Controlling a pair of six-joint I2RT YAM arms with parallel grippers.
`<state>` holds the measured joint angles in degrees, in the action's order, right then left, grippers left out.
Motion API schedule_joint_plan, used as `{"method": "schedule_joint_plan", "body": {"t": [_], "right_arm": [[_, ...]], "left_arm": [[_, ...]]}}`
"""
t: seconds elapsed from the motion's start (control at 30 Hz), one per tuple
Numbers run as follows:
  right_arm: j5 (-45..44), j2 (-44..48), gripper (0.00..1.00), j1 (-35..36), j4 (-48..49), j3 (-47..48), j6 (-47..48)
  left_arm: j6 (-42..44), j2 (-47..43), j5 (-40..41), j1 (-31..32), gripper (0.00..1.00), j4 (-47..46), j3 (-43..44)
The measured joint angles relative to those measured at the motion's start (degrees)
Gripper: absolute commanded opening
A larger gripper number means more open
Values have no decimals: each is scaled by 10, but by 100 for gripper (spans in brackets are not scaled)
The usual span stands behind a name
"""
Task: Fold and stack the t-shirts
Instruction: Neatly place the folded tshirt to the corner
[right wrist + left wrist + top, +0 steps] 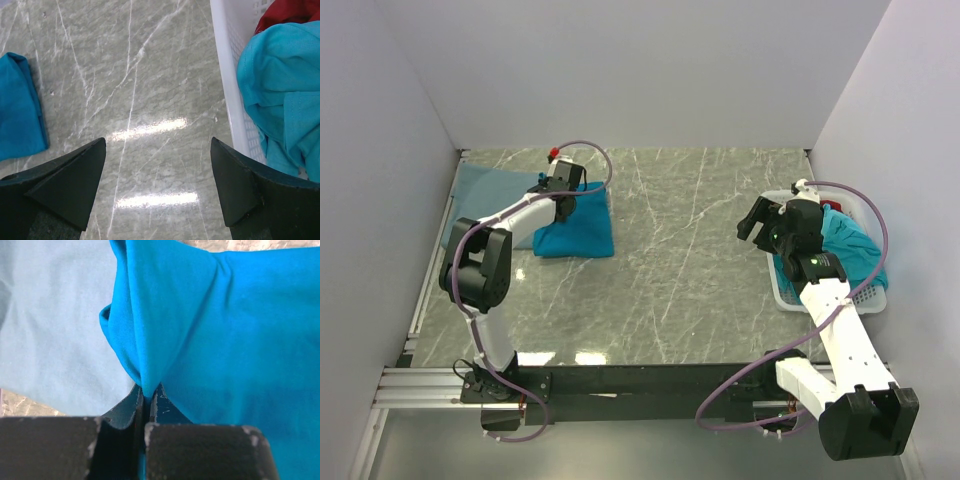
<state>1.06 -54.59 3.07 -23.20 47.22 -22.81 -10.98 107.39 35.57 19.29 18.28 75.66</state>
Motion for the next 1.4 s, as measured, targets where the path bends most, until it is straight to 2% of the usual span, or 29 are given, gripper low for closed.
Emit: {"method": "schedule_joint_plan", "body": {"t": [0.17,0.3,0.43,0.67,1.0,1.4], "right_arm": [[0,-2,91,0,0,0,0],[0,-3,91,0,0,0,0],[0,-3,91,0,0,0,0],[0,-3,91,0,0,0,0],[2,-3,91,0,0,0,1],[7,-8,91,0,0,0,2]], "left_arm": [[0,0,8,-1,0,0,0],[-5,-5,61,-1,0,-13,-8],[7,-49,93,-5,0,-49,-52],[36,-109,73,-29,0,-73,-59],[115,-109,10,-66,0,-60,-41],[149,-92,-41,-71,0,16,46]]}}
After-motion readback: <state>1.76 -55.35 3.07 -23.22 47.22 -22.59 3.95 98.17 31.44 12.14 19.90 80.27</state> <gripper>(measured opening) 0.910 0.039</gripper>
